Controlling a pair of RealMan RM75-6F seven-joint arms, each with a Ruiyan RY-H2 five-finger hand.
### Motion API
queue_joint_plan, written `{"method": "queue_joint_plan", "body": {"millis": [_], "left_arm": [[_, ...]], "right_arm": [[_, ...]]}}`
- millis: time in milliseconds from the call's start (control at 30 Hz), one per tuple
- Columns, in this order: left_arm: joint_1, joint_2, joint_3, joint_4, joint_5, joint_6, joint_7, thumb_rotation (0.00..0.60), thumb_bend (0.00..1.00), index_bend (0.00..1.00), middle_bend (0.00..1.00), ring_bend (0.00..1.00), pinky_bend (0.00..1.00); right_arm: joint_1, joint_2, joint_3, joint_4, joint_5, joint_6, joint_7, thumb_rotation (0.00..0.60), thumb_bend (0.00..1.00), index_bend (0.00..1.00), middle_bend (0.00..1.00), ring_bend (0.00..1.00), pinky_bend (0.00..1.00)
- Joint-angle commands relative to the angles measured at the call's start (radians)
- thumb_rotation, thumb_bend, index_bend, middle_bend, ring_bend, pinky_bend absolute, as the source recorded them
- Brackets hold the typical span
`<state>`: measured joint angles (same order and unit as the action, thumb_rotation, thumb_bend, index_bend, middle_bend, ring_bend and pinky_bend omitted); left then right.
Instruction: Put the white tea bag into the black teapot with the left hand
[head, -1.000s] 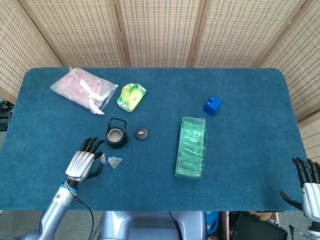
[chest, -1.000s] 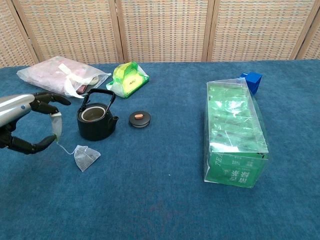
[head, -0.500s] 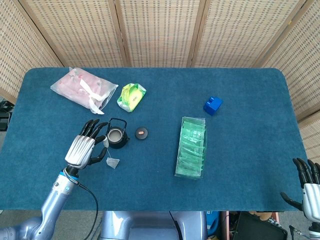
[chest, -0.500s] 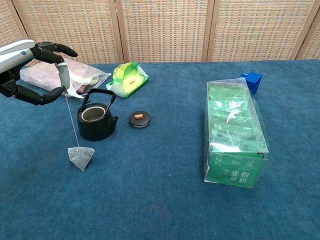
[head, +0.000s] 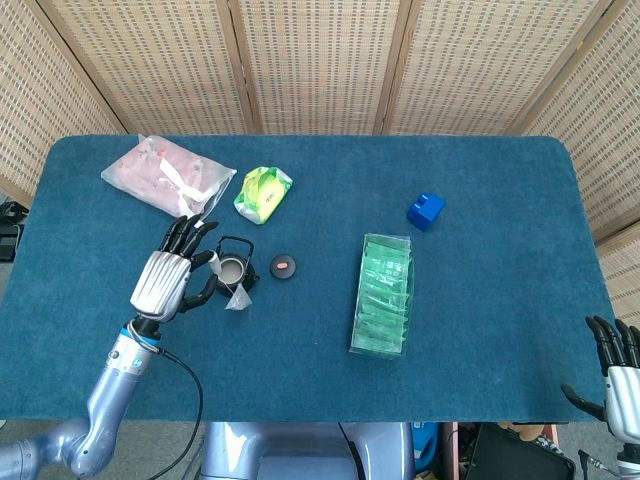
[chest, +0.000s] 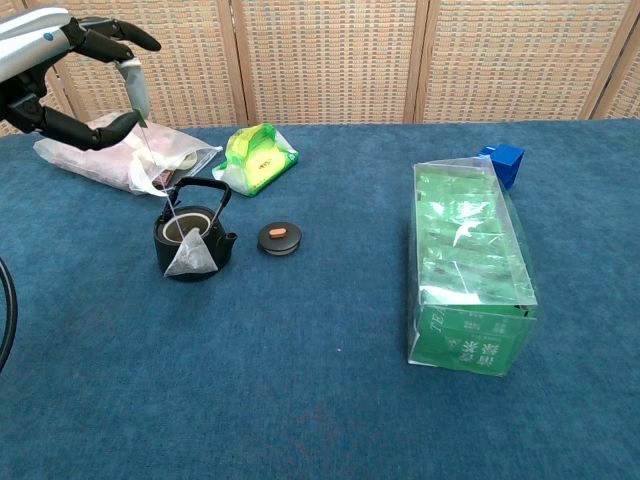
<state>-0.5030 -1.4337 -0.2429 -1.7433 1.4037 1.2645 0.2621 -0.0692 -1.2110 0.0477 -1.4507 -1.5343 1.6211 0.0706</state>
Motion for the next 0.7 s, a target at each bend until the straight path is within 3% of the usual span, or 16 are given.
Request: {"method": "queue_joint_plan", "body": {"millis": [33, 233, 700], "left_arm": [[-0.014, 0.001, -0.021, 0.010, -0.010, 0.002, 0.004, 0.600, 0.49, 0.60, 0.15, 0.00, 0.00], [-0.043, 0.005, -0.048, 0.035, -0.035, -0.013, 0.020, 0.600, 0.49, 0.60, 0.15, 0.00, 0.00], [-0.087, -0.006, -0.056, 0.111, -0.110, -0.053, 0.039, 0.600, 0.49, 0.60, 0.15, 0.00, 0.00]], "right_arm": [[0.001, 0.000, 0.000, 0.001, 0.002, -0.003, 0.001, 0.600, 0.12, 0.11, 0.18, 0.03, 0.10], [0.001, -0.002, 0.001, 0.002, 0.008, -0.008, 0.001, 0.600, 0.12, 0.11, 0.18, 0.03, 0.10], [0.007, -0.002, 0.006, -0.002, 0.023, -0.026, -0.004, 0.600, 0.12, 0.11, 0.18, 0.03, 0.10]]}}
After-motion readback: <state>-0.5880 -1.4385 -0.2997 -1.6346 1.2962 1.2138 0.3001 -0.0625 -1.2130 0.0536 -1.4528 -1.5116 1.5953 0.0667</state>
